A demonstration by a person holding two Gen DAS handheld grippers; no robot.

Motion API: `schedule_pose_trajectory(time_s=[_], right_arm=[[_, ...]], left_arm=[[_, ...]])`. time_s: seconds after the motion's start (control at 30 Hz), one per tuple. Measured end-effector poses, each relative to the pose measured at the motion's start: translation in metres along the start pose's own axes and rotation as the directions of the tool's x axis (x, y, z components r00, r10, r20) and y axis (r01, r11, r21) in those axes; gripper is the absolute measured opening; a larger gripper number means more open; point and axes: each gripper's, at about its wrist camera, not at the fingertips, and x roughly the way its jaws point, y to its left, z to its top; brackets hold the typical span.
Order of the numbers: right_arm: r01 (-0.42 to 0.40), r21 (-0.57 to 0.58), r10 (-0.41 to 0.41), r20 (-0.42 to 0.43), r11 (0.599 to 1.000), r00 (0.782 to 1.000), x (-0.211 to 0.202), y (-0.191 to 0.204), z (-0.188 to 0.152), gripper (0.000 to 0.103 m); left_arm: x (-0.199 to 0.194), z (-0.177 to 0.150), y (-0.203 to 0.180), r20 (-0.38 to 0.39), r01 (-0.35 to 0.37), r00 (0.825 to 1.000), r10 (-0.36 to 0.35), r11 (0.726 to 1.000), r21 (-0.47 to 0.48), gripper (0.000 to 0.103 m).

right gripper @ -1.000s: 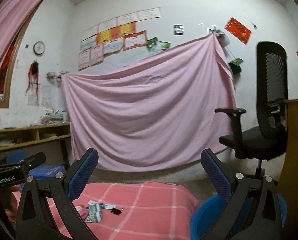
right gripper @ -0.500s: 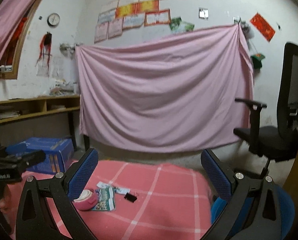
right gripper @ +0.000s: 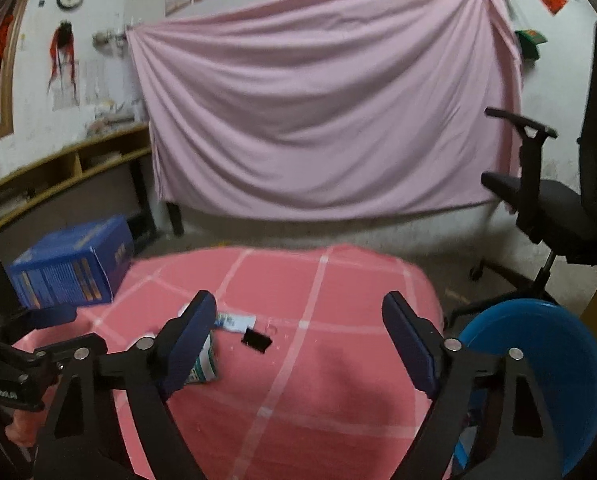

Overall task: Collect trash
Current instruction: 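Move both tools back over the remaining table items, then grasp the pink round container with the left tool while the right tool grasps the black binder clip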

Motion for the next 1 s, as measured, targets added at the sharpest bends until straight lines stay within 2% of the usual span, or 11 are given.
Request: schedule_pose_trajectory(time_s=[0.13, 0.3, 0.47, 0.6, 0.73, 0.83, 0.9, 1.0], right_arm=[[-0.002, -0.007, 0.002, -0.076, 1.0, 0.997, 0.014, 0.001, -0.002, 0.076], [-0.007, 0.006, 0.008, -0.13, 1.0, 0.991, 0.023, -0.004, -0.002, 0.076], [-0.007, 0.014, 0.01, -0.213, 1.0, 0.977, 0.04, -0.006, -0.004, 0.071], [-0.015, 0.018, 0.019, -0.28, 1.0, 0.96, 0.054, -0.007, -0.005, 0.07], [-0.035, -0.017, 0.027, -0.326, 0.999, 0.945, 0.066, 0.004, -0.005, 0.066], [-0.04, -0.049, 0.021, -0.345, 0.998, 0.938, 0.073, 0.012, -0.006, 0.059], [-0.041, -0.06, 0.017, -0.358, 0.997, 0.933, 0.077, 0.015, -0.006, 0.054], [-0.05, -0.05, 0.028, -0.372, 0.998, 0.928, 0.082, 0.014, -0.006, 0.049]], left_arm=[[0.014, 0.005, -0.006, -0.065, 0.037, 0.997, -0.036, 0.999, 0.021, 0.075], [0.029, 0.012, -0.008, -0.125, 0.066, 0.99, -0.065, 0.998, 0.008, 0.061], [0.03, 0.012, -0.006, -0.129, 0.064, 0.99, -0.063, 0.998, -0.004, 0.06], [0.026, 0.011, 0.007, -0.116, 0.048, 0.992, -0.055, 0.997, -0.065, 0.06], [0.016, 0.011, 0.022, -0.089, -0.001, 0.996, -0.008, 0.994, -0.11, 0.06], [0.014, 0.011, 0.032, -0.086, -0.039, 0.996, 0.027, 0.989, -0.142, 0.06], [0.015, 0.011, 0.033, -0.091, -0.036, 0.996, 0.022, 0.987, -0.157, 0.06], [0.016, 0.011, 0.03, -0.087, -0.05, 0.996, 0.038, 0.988, -0.144, 0.06]])
